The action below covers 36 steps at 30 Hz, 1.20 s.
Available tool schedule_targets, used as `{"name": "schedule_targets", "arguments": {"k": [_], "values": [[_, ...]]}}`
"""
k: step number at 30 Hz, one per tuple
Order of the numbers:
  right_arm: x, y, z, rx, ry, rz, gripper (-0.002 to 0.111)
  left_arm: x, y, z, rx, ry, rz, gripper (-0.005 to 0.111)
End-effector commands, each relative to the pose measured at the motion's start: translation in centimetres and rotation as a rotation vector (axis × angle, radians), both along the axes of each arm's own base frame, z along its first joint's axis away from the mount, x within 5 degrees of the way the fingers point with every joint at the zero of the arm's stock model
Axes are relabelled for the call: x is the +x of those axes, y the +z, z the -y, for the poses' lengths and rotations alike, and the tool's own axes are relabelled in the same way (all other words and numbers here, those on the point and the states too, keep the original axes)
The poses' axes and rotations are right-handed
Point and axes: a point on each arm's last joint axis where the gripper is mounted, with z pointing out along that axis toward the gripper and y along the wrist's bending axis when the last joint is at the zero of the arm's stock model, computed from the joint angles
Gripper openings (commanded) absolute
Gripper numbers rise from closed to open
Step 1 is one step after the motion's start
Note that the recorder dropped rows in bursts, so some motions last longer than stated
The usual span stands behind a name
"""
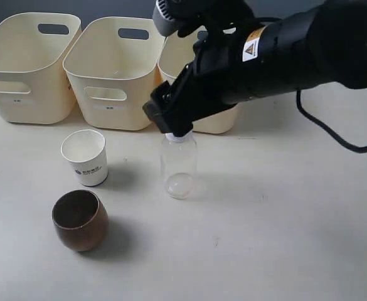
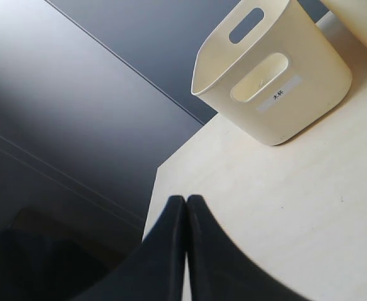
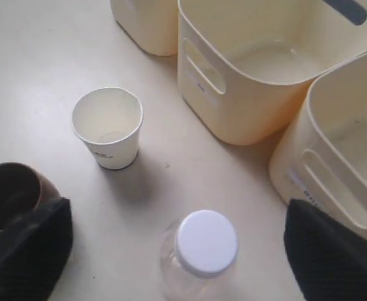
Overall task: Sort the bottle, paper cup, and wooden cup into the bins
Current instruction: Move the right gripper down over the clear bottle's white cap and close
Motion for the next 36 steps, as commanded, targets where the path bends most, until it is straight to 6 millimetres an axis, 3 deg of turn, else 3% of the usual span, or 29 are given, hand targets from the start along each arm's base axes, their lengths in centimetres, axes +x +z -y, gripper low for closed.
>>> {"name": "schedule_targets", "arguments": {"k": [1,5,16,23,36], "values": [[0.5,-2.0,-1.0,-0.032,-0.006,-0.074,0.078,0.0,0.2,0.1,-0.006,-0.009,0.01,0.0],[1.0,-3.5,-1.5,-0.064,-0.008,-0.097,0.076,0.0,0.2,0.1,-0.006,-0.009,0.01,0.0],[1.2,-3.6,-1.8,-0.04,-0.019,-0.091,0.076,0.0,0.2,0.1,-0.006,-0.009,0.01,0.0],[2.0,-5.5,-2.4,-0.065,-0.037,-0.109,0.076,0.0,0.2,0.1,-0.006,-0.009,0.01,0.0],[2.8,-5.4,-1.6,-0.088,-0.113,-0.084,0.076,0.0,0.2,0.1,-0.006,-0.009,0.01,0.0]]}}
